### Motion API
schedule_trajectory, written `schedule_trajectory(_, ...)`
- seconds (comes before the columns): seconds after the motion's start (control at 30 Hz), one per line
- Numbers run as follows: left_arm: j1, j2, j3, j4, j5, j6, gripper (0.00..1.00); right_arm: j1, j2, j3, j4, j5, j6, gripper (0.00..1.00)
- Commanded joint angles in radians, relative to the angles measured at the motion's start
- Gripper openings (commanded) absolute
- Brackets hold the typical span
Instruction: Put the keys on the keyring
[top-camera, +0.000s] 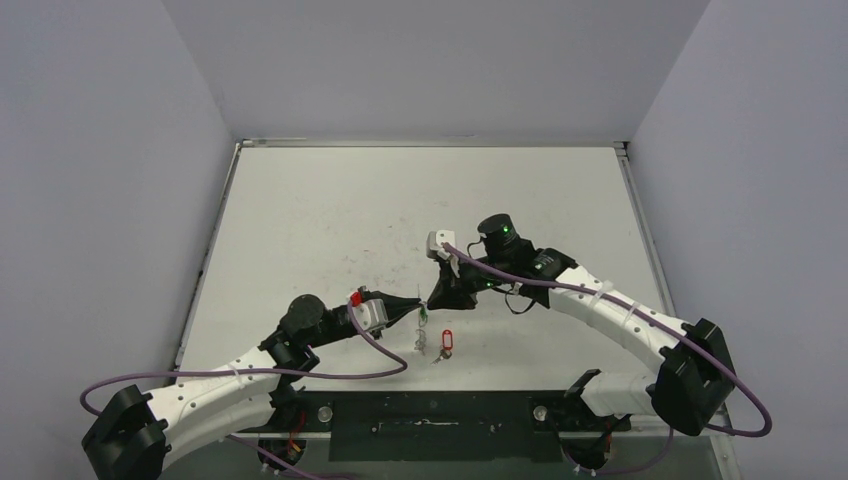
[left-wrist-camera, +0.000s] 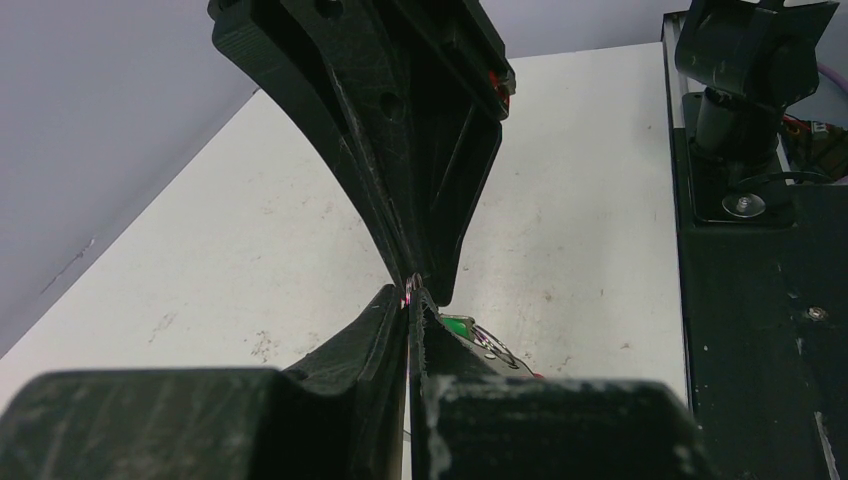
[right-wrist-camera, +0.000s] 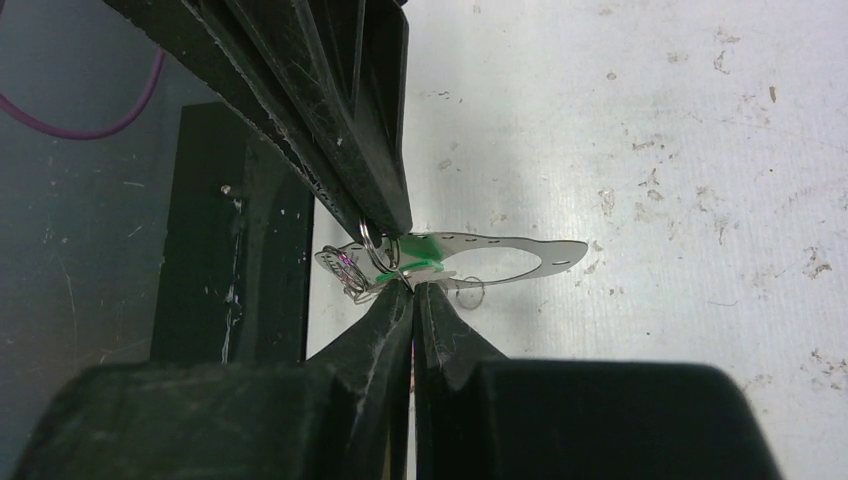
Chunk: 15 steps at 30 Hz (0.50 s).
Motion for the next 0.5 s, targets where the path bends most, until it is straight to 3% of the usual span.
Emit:
schedule_trajectory(0.0, -0.003, -0.015, 0.023, 0.083, 0.006, 0.000, 0.00, 0.006, -0.031, -0.027, 0.121, 0.016, 0.052, 0.00)
schedule_trajectory(0.1, -0.003, -0.018, 0.023, 0.082, 0.006, -0.002, 0.00, 0.006, -0.064, -0.038, 0.130, 0.045, 0.048, 0.07)
schedule_trajectory(0.3, -0.003, -0.022, 0.021, 0.080, 0.005, -0.004, 0.00, 0.005, -0.143, -0.077, 0.200, 0.060, 0.059, 0.36)
schedule_trajectory(0.47, -0.003, -0.025, 0.022, 0.080, 0.006, -0.005, 0.00, 0.006, -0.146, -0.095, 0.264, 0.024, 0.080, 0.40)
